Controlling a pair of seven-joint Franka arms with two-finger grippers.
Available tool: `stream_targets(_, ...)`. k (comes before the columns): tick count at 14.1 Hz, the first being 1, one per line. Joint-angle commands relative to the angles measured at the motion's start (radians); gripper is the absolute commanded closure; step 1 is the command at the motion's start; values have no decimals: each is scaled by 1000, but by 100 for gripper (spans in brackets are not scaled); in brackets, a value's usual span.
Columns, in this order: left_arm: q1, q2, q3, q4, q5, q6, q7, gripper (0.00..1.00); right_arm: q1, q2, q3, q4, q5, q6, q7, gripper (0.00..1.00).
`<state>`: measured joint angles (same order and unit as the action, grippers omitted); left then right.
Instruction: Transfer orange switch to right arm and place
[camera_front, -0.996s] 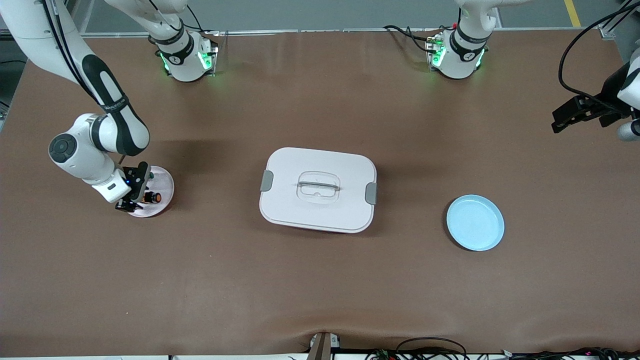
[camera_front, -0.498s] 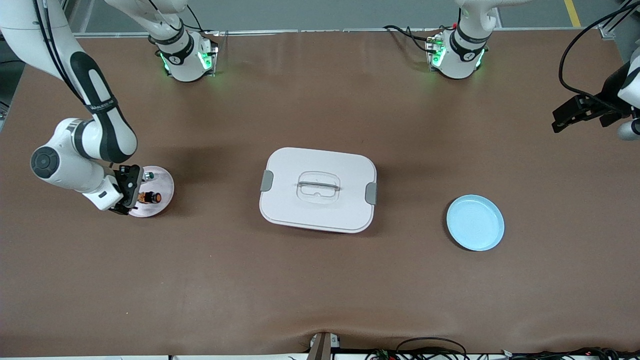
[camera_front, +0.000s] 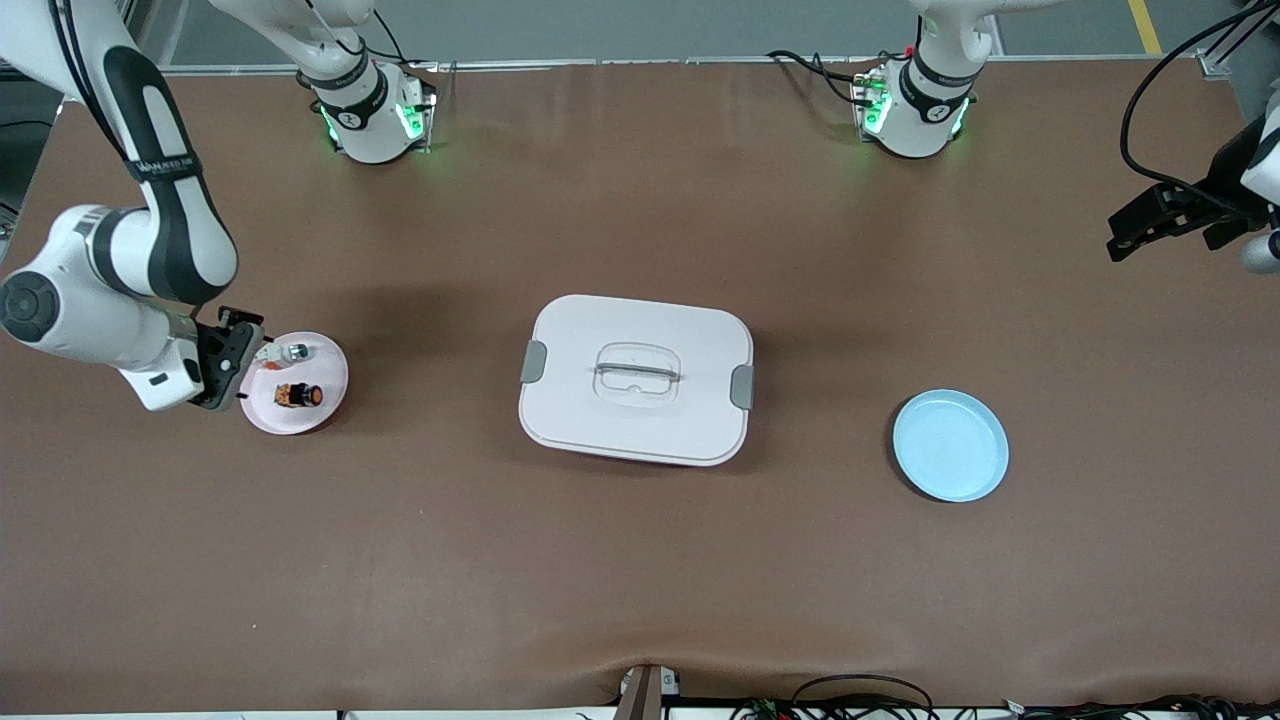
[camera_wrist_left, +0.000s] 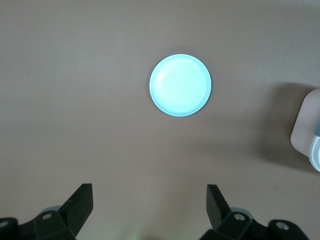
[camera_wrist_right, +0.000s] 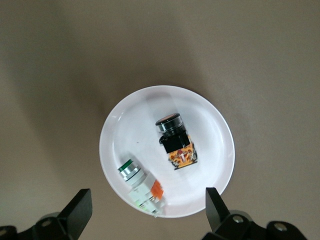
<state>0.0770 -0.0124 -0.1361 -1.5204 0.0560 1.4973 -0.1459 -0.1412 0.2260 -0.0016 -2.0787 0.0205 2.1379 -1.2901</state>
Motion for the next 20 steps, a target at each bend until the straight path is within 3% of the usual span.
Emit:
stream_targets(1,-2,-23,10,-15,-15,8,26,0,0,-94,6,-20,4,-82,107,0)
stream_targets(7,-3,-24,9,-14,-16,6,28,0,31,-256,8,-17,4,-303,421,0)
stream_targets(10,-3,-24,7,-14,-16,6,28,0,61,-296,8,35,3,-410,627,0)
stream_targets(14,-3,-24,7,-14,-16,6,40,0,81,-289,9,196,3,-578,869,0)
stream_targets(16,-2,-24,9,-14,-16,5,66,0,136,-284,9,239,-17,-587,984,0)
stream_targets(20,-2,-24,10,-12,-44,6,68,0,144,-264,9,294,-34,-613,1067,0)
